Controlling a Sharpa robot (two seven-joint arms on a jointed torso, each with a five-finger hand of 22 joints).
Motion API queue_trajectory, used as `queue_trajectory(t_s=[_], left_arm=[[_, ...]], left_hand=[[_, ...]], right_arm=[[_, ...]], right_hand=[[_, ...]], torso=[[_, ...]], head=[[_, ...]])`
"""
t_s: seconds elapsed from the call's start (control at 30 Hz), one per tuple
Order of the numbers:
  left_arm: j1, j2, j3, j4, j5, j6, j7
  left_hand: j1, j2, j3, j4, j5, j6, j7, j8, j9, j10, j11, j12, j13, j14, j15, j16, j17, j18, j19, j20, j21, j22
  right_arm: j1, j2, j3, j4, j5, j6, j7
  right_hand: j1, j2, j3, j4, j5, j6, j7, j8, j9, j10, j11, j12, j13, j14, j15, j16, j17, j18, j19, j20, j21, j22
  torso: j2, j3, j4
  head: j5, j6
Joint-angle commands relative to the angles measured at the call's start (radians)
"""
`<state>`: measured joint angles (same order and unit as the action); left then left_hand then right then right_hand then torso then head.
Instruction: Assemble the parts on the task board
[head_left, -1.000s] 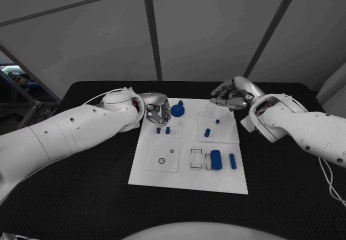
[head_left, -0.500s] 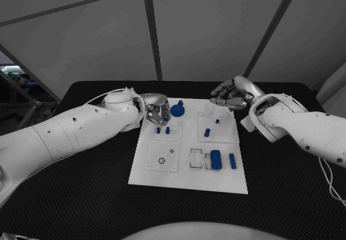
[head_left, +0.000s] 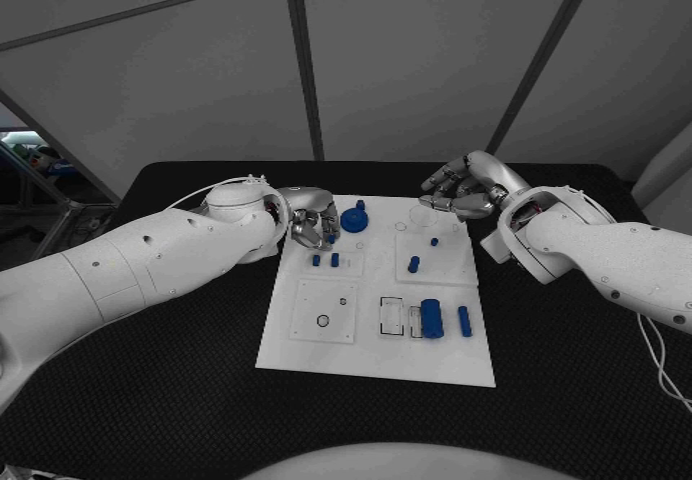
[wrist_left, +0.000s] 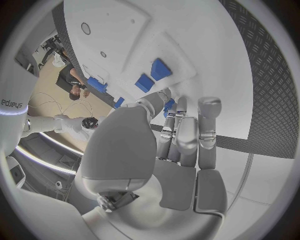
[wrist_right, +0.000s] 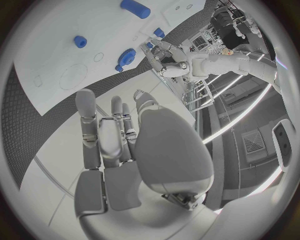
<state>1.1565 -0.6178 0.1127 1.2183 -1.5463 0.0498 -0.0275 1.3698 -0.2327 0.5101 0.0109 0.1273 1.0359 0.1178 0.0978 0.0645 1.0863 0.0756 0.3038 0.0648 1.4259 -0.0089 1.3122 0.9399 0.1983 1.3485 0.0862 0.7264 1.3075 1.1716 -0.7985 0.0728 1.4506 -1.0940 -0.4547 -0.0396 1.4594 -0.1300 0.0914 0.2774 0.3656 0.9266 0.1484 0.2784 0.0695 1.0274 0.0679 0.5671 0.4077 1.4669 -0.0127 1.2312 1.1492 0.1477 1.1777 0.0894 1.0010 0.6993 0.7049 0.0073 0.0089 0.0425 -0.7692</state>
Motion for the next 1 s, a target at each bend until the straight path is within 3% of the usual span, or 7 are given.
queue_trajectory(t_s=[0.03,0.37,0.6,0.73,0.83,0.97,1.0], left_arm=[[0.001,-0.003,0.000,0.001,-0.007,0.009,-0.006],[0.001,-0.012,0.000,0.001,-0.007,0.006,-0.012],[0.001,-0.032,0.001,0.002,-0.007,-0.012,-0.011],[0.004,-0.059,0.004,-0.006,-0.002,-0.058,0.013],[0.005,-0.080,0.011,-0.006,0.038,-0.095,0.038],[0.008,-0.118,0.020,0.001,0.149,-0.157,0.082],[0.010,-0.130,0.021,0.004,0.199,-0.172,0.095]], left_hand=[[-0.013,0.000,-0.008,-0.003,-0.004,-0.015,0.001,-0.011,-0.001,-0.010,0.003,-0.011,0.000,-0.002,0.008,-0.003,-0.002,-0.059,-0.002,0.008,-0.003,0.052],[-0.014,-0.001,-0.019,-0.006,-0.004,-0.042,-0.001,-0.030,-0.001,-0.023,0.009,-0.028,0.000,-0.011,0.013,-0.012,-0.029,-0.057,-0.005,0.013,-0.013,0.052],[-0.012,0.000,-0.020,-0.007,-0.004,-0.042,0.001,-0.031,0.000,-0.028,0.011,-0.032,0.000,-0.015,0.014,-0.017,-0.041,-0.055,-0.008,0.014,-0.027,0.049],[0.002,0.015,-0.009,-0.014,-0.002,-0.015,0.004,-0.020,0.005,-0.027,0.013,-0.038,0.001,-0.030,0.016,-0.036,-0.080,-0.049,-0.020,0.017,-0.065,0.040],[0.003,0.018,-0.003,-0.016,-0.003,0.006,0.008,-0.013,0.007,-0.015,0.010,-0.036,0.002,-0.043,0.013,-0.055,-0.119,-0.041,-0.033,0.016,-0.106,0.030],[-0.002,0.015,-0.003,-0.017,-0.004,0.029,0.014,-0.006,0.007,0.004,0.005,-0.032,0.004,-0.069,0.010,-0.095,-0.188,-0.030,-0.058,0.014,-0.179,0.011],[-0.004,0.014,-0.004,-0.018,-0.004,0.035,0.015,-0.004,0.007,0.014,0.002,-0.027,0.005,-0.092,0.008,-0.129,-0.249,-0.030,-0.059,0.013,-0.181,0.010]], right_arm=[[0.001,-0.001,0.001,0.002,-0.003,-0.005,0.007],[0.001,-0.001,0.001,0.001,-0.003,0.001,0.000],[0.001,-0.005,0.001,-0.006,-0.043,0.046,-0.024],[0.001,-0.017,0.001,-0.002,-0.151,0.102,-0.048],[0.001,-0.026,0.000,0.007,-0.240,0.134,-0.067],[0.001,-0.038,0.000,0.016,-0.370,0.175,-0.100],[0.001,-0.041,0.000,0.019,-0.403,0.185,-0.110]], right_hand=[[-0.004,-0.011,0.004,0.000,0.004,0.002,0.003,-0.004,-0.001,0.004,0.001,-0.008,-0.006,-0.005,0.002,-0.007,-0.003,0.014,-0.006,0.005,-0.006,-0.004],[-0.008,-0.013,0.008,-0.001,0.004,-0.008,0.011,-0.008,-0.002,-0.020,0.011,-0.052,-0.045,-0.006,0.010,-0.012,-0.004,0.015,-0.007,0.010,-0.015,-0.013],[0.011,-0.007,0.025,-0.016,-0.006,-0.012,0.021,-0.008,-0.001,-0.050,0.025,-0.125,-0.108,0.001,0.021,0.001,0.014,0.013,0.005,0.019,-0.008,-0.001],[0.067,0.001,0.068,-0.053,-0.063,0.021,0.011,-0.009,-0.001,-0.010,0.018,-0.182,-0.163,0.040,0.013,0.092,0.115,-0.015,0.095,0.013,0.117,0.166],[0.085,-0.006,0.102,-0.067,-0.142,0.039,0.002,-0.031,-0.004,0.017,0.010,-0.222,-0.198,0.050,0.009,0.124,0.148,-0.028,0.130,0.009,0.176,0.244],[0.080,-0.020,0.127,-0.072,-0.155,0.057,-0.005,-0.051,-0.004,0.035,0.009,-0.255,-0.228,0.049,0.008,0.120,0.138,-0.034,0.142,0.009,0.208,0.284],[0.077,-0.026,0.132,-0.073,-0.156,0.061,-0.006,-0.057,-0.004,0.038,0.007,-0.262,-0.235,0.048,0.007,0.121,0.138,-0.035,0.143,0.010,0.213,0.290]], torso=[[0.000,0.0000,-0.0001],[-0.001,0.0000,0.0003],[0.000,-0.0004,-0.0005],[-0.001,-0.0022,0.0014],[-0.001,0.0004,-0.0016],[0.000,-0.0011,-0.0017],[0.000,-0.0011,-0.0009]], head=[[0.000,0.000],[-0.001,-0.001],[-0.001,0.001],[-0.004,0.005],[-0.005,0.010],[-0.026,0.015],[-0.031,0.015]])
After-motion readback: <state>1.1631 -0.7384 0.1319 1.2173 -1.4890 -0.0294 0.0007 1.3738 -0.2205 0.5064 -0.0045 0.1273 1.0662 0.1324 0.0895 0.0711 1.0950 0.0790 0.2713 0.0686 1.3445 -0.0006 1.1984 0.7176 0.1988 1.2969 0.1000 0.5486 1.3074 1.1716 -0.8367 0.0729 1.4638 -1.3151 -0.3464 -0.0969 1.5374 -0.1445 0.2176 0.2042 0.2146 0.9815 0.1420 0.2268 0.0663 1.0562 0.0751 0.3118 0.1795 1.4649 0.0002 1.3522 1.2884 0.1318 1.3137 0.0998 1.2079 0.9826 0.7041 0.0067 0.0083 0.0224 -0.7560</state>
